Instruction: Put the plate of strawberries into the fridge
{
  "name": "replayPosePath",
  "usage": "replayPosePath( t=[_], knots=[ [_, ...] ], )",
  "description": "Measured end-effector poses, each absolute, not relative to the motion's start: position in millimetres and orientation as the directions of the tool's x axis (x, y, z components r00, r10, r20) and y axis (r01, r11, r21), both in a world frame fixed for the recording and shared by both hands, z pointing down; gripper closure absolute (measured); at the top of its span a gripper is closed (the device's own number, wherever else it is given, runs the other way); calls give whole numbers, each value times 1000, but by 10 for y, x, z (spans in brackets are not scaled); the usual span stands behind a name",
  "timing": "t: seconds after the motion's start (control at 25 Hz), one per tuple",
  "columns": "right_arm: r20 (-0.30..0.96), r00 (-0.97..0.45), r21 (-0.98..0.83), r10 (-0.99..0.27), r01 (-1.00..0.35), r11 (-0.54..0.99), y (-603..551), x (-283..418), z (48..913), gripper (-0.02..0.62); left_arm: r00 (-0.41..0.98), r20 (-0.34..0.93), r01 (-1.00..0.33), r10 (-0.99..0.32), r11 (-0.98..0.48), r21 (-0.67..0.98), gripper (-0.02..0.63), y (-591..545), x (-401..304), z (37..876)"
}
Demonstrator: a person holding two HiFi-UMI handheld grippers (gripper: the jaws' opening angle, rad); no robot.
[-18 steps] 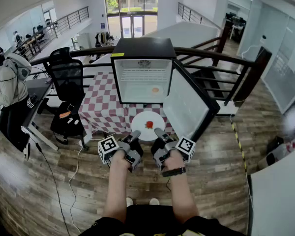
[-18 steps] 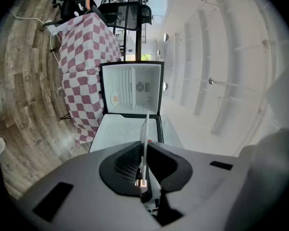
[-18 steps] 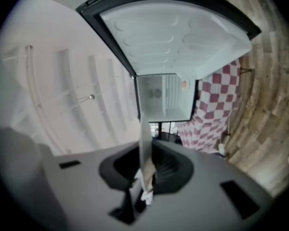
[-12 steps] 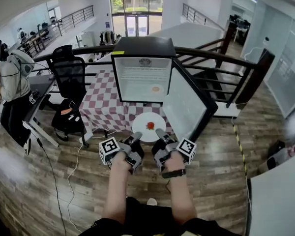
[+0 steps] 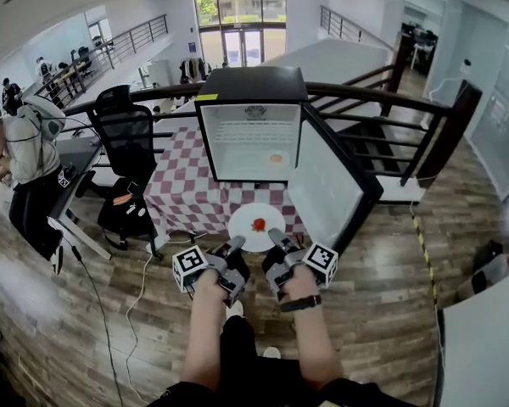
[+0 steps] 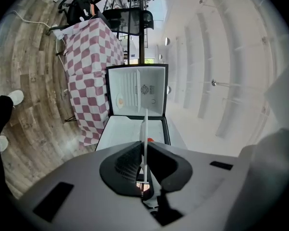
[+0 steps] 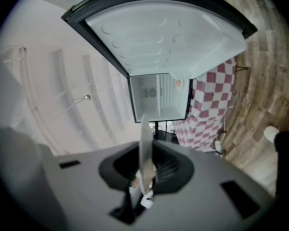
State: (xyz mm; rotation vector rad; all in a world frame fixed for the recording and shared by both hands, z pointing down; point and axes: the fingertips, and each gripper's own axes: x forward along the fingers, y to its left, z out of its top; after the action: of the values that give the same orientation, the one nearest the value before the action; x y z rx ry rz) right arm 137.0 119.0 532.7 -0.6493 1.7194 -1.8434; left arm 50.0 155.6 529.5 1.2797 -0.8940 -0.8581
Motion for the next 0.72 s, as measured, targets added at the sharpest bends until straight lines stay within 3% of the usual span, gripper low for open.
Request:
replayPosePath(
  t=[0.72],
  knots=[
    [3, -613, -998, -790, 52, -44, -747, 774, 5278, 546, 533, 68, 13, -843, 88, 996, 571, -580, -171, 5281]
  ],
)
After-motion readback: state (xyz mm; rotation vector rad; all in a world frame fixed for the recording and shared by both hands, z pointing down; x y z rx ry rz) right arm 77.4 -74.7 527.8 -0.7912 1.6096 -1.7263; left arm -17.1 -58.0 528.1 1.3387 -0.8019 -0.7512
